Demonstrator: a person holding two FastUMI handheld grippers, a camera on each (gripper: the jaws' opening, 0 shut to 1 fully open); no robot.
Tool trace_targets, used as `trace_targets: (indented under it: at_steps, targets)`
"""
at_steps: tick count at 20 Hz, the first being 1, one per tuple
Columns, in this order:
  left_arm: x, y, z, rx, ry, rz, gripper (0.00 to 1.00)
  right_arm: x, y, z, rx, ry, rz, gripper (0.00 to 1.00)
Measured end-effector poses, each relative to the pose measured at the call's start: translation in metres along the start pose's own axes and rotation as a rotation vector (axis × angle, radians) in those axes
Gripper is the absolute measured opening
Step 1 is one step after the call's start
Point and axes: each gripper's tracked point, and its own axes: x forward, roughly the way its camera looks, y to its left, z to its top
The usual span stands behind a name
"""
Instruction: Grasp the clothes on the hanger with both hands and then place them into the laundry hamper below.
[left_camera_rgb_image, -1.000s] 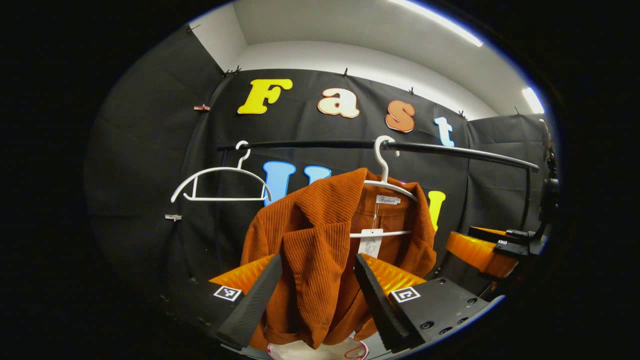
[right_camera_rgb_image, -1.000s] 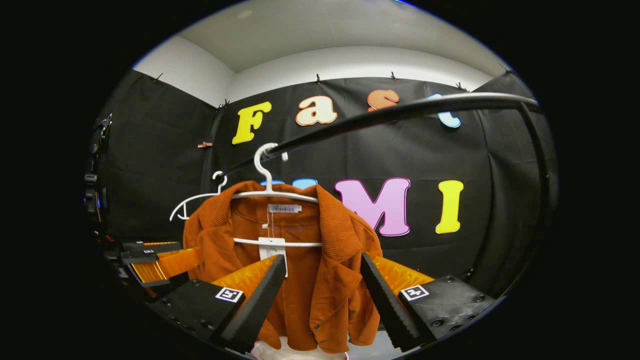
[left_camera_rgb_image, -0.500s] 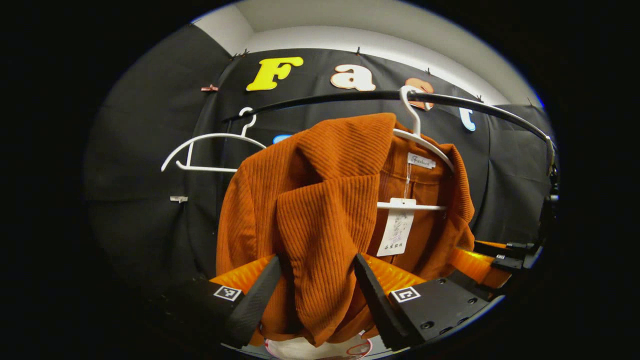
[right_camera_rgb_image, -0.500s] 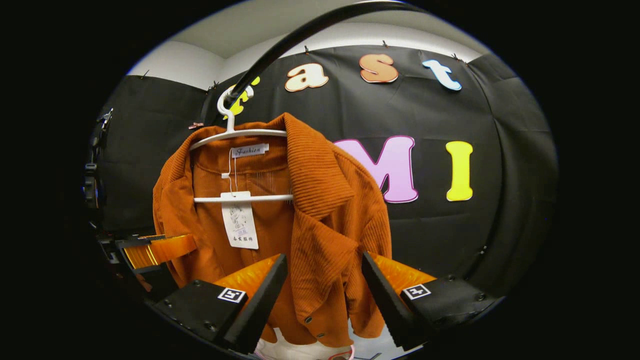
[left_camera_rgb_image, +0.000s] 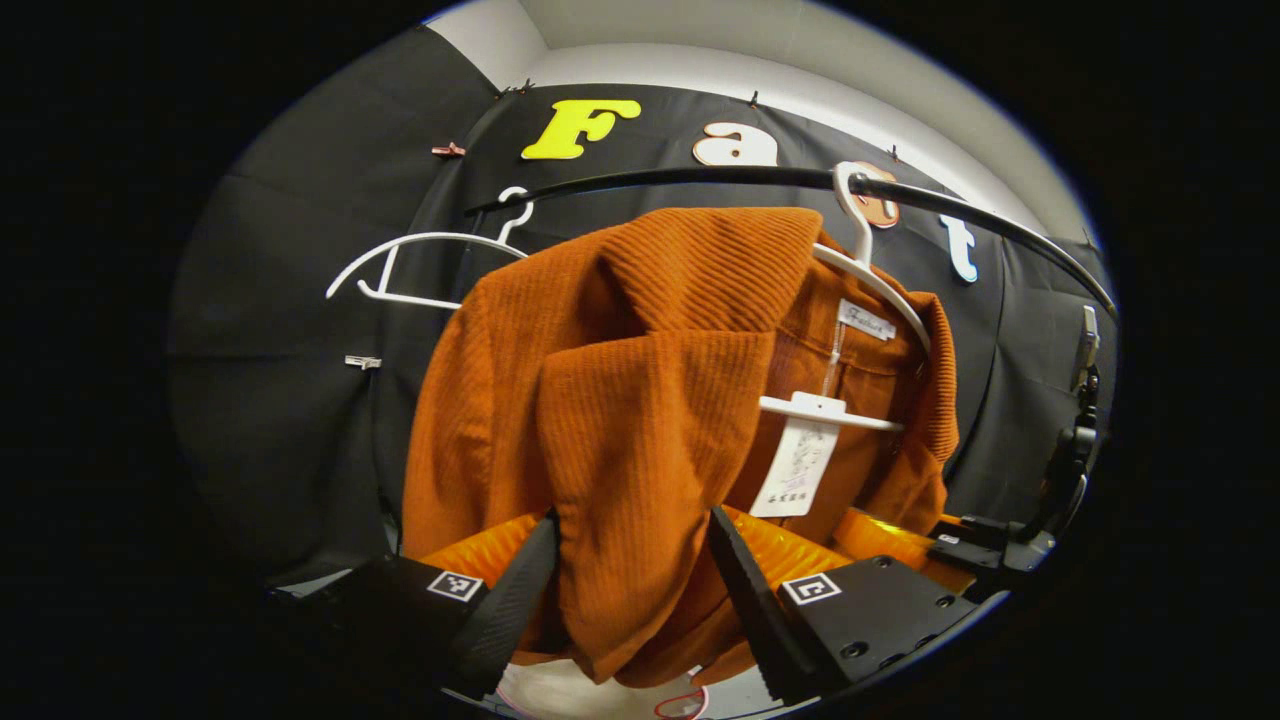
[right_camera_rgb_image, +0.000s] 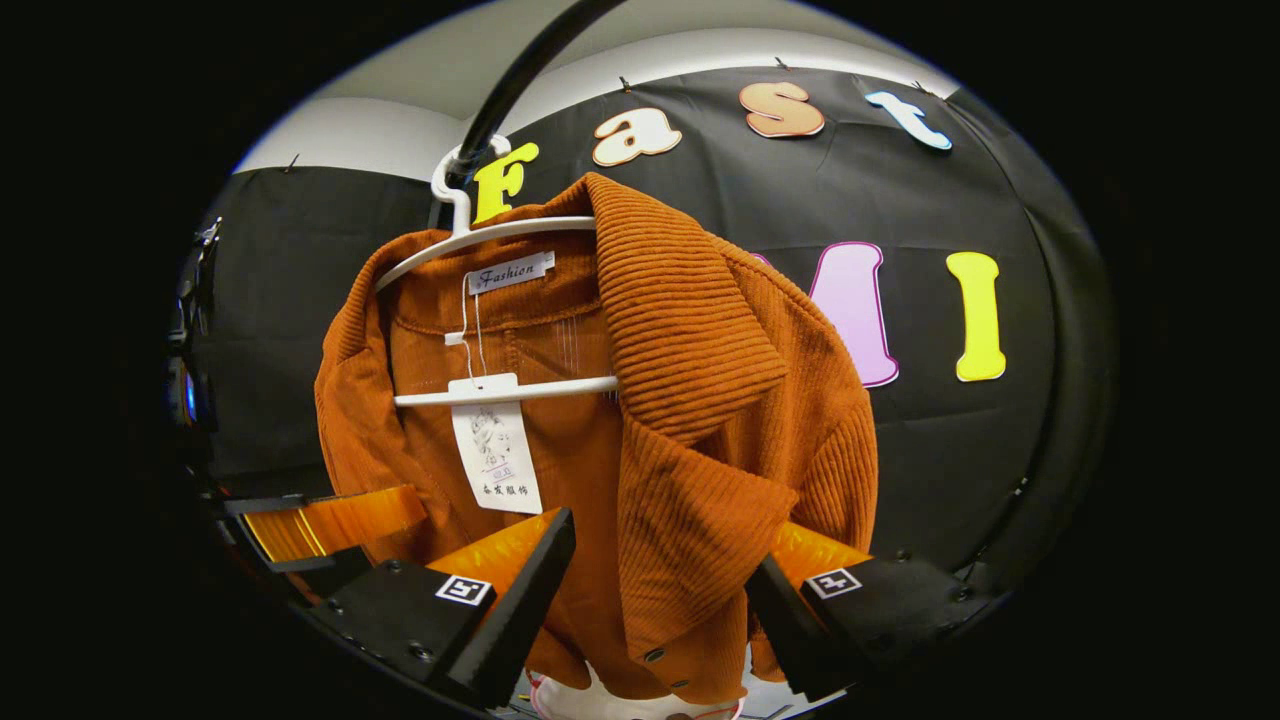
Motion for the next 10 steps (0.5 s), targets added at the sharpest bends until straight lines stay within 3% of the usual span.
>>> trace_targets:
  at_steps: [3,5,7,9,10]
  targets:
    - [0.009,-0.01,0.002,0.009,-0.021,0.014,0.93,0.011,-0.009,0.001,0.013,-0.001,-0.034,0.98]
    - [0.014,-0.001,0.005,0.017,-0.033,0.069,0.93,0.017,-0.029,0.006,0.004,-0.016,-0.088,0.98]
    - [0.021,0.016,0.012,0.007,-0.057,0.142,0.93,0.028,-0.04,0.011,0.026,-0.025,-0.088,0.97]
    - [0.023,0.024,0.015,-0.001,-0.079,0.199,0.93,0.034,-0.044,0.01,0.033,-0.014,-0.075,0.92]
    - [0.026,0.027,0.015,-0.001,-0.083,0.22,0.93,0.035,-0.044,0.01,0.026,-0.012,-0.06,0.75]
